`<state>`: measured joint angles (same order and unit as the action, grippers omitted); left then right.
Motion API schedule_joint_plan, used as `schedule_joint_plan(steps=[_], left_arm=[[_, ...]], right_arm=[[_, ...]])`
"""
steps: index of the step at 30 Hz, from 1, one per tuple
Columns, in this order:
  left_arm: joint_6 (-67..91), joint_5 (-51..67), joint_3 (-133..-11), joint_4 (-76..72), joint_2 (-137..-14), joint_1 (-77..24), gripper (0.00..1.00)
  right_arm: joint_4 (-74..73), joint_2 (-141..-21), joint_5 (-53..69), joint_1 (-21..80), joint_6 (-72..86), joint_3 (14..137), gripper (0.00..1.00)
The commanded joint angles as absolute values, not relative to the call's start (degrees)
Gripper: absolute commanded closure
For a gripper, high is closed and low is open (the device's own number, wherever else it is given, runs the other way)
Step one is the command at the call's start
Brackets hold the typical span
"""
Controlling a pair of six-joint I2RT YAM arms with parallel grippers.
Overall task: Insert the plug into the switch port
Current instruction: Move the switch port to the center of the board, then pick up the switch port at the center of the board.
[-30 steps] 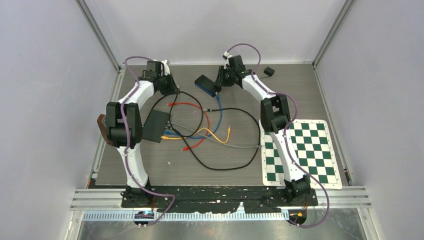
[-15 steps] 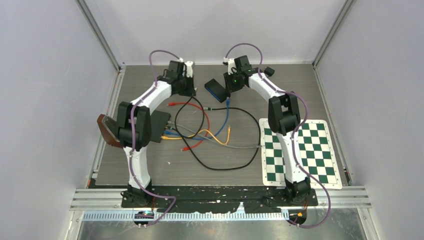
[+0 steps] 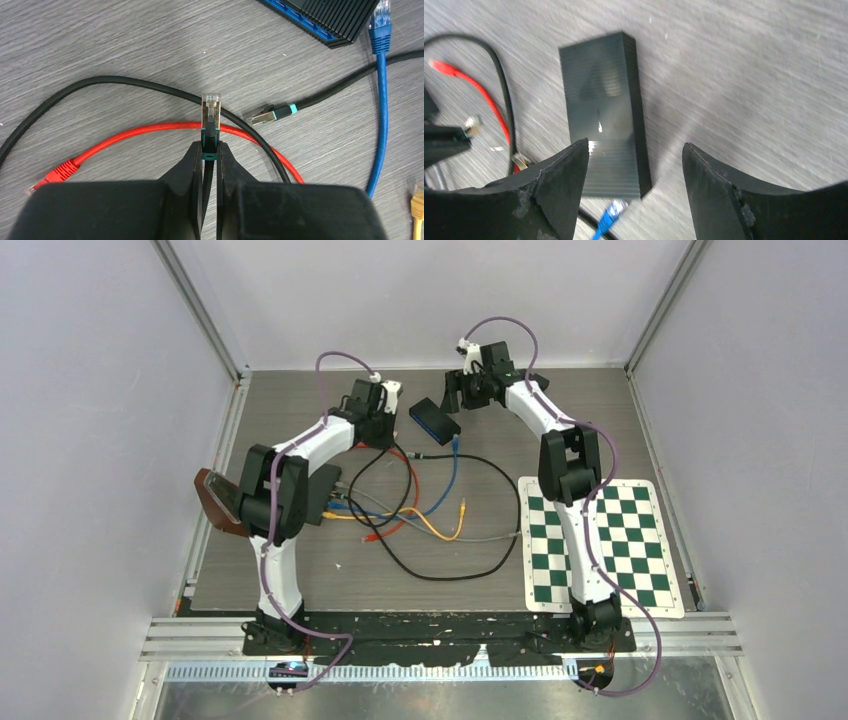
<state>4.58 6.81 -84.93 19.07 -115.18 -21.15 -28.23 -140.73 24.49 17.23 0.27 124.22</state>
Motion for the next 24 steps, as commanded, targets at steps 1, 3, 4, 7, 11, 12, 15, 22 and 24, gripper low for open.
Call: schedule_joint_plan(steps=[1,3,4,7,11,12,15,22,24], left_arm=[[6.93,4.57,-83.26,15.69,-111.83,-21.87,1.0],[7.2,3.17,-81.37,15.31,-110.9,-22.5,1.0],[7.21,2.36,-80.37,14.83,-110.36,-22.76,1.0],[6.95,0.84,-77.35,12.62,-108.83,-23.28,1.0],[6.77,2.25,-75.94,10.41,-108.02,-23.36,1.0],[6.77,2.36,-75.79,10.27,-108.04,-23.38,1.0],[6.55,1.72,-75.25,10.4,-107.98,-23.51,1.0],[4.83,1.12,-68.21,5.32,-103.99,-23.64,1.0],[3.47,1.42,-68.28,5.34,-103.72,-23.66,1.0]], right_arm=[[-19.83,-144.52,27.99,17.76,9.81,130.96,0.25],[-20.36,-147.46,28.77,18.14,11.3,134.76,0.26],[-20.42,-148.93,29.11,18.4,11.86,135.58,0.27],[-20.27,-150.83,30.23,18.91,12.63,138.37,0.27],[-20.68,-152.12,31.37,19.04,12.78,140.05,0.28],[-20.67,-152.17,32.63,19.1,12.59,140.09,0.28],[-21.64,-152.7,37.36,19.15,11.39,139.94,0.3],[-26.69,-152.32,43.67,19.88,5.28,137.98,0.41],[-27.63,-151.22,43.8,20.16,3.12,136.83,0.44]])
